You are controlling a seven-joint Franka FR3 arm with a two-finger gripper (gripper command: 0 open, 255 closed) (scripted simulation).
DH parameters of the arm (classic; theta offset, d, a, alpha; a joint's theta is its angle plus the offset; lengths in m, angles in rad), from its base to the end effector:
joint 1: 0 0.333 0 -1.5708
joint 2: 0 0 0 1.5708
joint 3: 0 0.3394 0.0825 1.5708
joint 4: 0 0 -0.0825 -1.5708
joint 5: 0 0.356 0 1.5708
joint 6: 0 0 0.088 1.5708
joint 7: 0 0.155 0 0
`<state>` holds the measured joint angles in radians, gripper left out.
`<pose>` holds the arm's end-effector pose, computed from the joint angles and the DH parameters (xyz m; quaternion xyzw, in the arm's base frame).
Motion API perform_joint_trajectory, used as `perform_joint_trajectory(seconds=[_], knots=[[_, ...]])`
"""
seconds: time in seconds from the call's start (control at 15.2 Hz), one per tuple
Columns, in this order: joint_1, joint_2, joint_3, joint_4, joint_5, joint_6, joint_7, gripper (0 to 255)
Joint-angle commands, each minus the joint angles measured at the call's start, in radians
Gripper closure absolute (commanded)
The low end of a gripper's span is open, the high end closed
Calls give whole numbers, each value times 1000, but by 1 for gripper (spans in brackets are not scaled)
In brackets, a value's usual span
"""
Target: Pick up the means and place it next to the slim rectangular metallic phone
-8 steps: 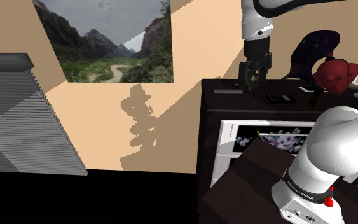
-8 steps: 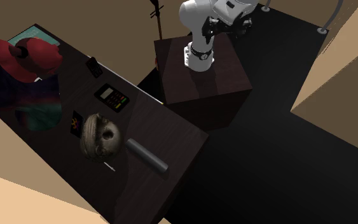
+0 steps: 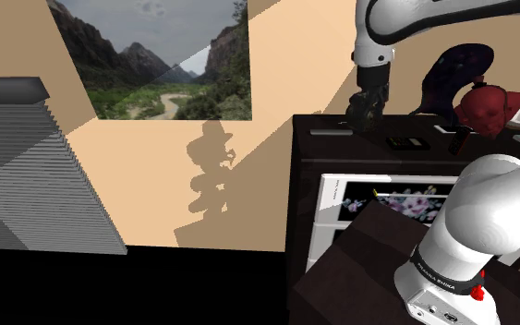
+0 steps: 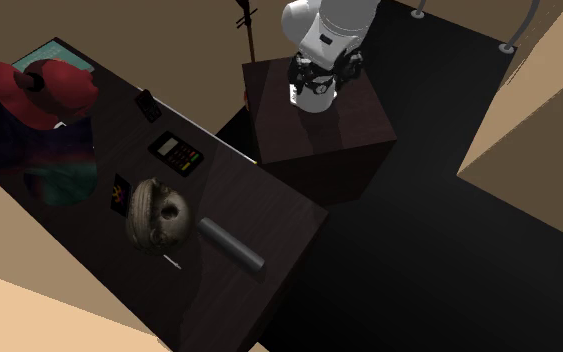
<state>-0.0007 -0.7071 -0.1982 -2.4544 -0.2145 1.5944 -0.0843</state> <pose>0.2616 -0.0941 0.4920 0.9957 -0.0174 -0.0844 0.0330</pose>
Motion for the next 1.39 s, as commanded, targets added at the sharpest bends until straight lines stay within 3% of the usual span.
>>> perform_joint_trajectory(seconds=[0.0, 0.4, 0.73, 0.99, 1.32], knots=[[0, 24, -44, -16, -34, 63, -71, 0], [10, 169, -187, 15, -99, 243, -283, 0], [39, 333, -303, 84, -94, 391, -471, 0], [71, 488, -388, 164, -31, 497, -642, 0], [90, 711, -459, 297, 133, 597, -893, 0]])
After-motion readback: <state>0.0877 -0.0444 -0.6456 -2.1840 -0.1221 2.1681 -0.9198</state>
